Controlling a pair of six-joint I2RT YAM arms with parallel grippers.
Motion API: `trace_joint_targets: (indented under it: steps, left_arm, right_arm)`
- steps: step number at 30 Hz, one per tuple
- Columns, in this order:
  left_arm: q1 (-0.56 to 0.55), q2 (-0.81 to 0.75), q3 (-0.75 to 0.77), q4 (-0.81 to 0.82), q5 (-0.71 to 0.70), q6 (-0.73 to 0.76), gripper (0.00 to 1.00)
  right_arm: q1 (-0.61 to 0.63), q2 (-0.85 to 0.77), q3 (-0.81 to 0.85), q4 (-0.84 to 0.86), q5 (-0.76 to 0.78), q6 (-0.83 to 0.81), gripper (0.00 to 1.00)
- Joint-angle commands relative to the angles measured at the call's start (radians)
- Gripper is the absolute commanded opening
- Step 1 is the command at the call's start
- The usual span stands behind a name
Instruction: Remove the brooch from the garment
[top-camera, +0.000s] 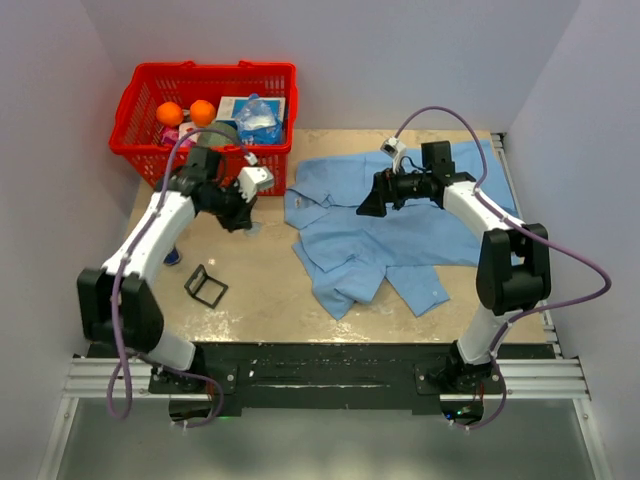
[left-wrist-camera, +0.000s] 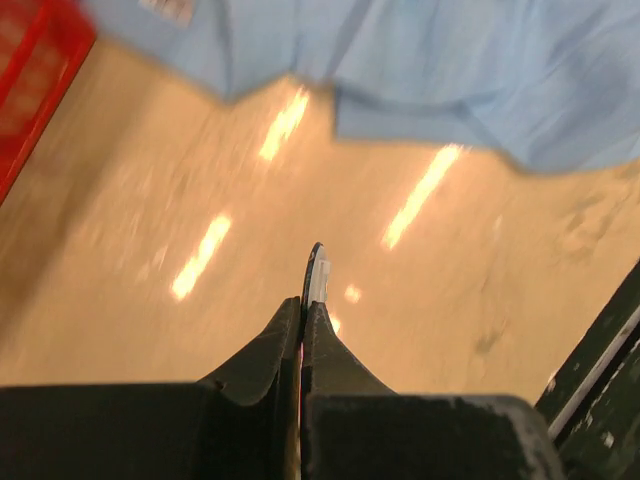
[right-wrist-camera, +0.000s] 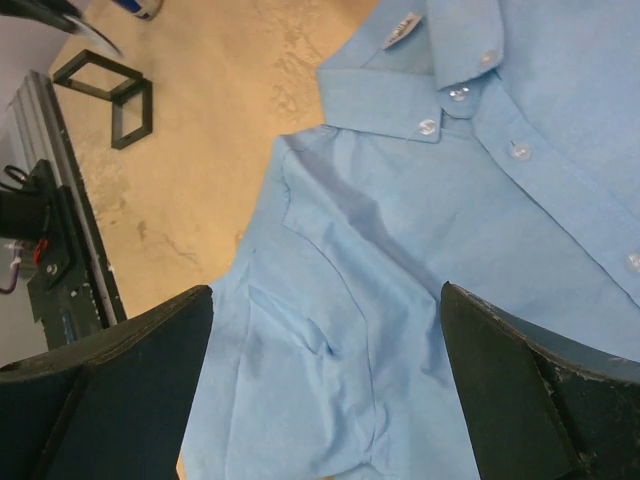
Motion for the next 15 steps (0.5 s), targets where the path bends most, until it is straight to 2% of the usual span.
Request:
trace_joint_targets:
  steps: [1,2,3,8,15]
  left_arm:
    - [0.011,-0.238,-0.199,-0.029,-0.333,0.038,0.00]
    - [0.011,-0.272,-0.280,-0.001,-0.430,0.017,0.00]
    - [0.011,-0.323,-0.311,0.025,-0.460,-0.003,0.00]
    - [0.041,-0.378,-0.453,0.060,-0.577,-0.008,0.00]
    - [0.043,-0.385,-0.521,0.114,-0.602,0.000,0.00]
  right_arm:
    - [0.007,-0.005,0.035,0.017,0.045,0.051,0.99]
    - [0.006,0.000,0.038,0.026,0.045,0.073,0.99]
    - [0.006,0.003,0.038,0.045,0.045,0.085,0.99]
    - [0.006,0.010,0.029,0.095,0.022,0.148,0.99]
    - [0.006,0.013,0.016,0.089,0.069,0.153,0.99]
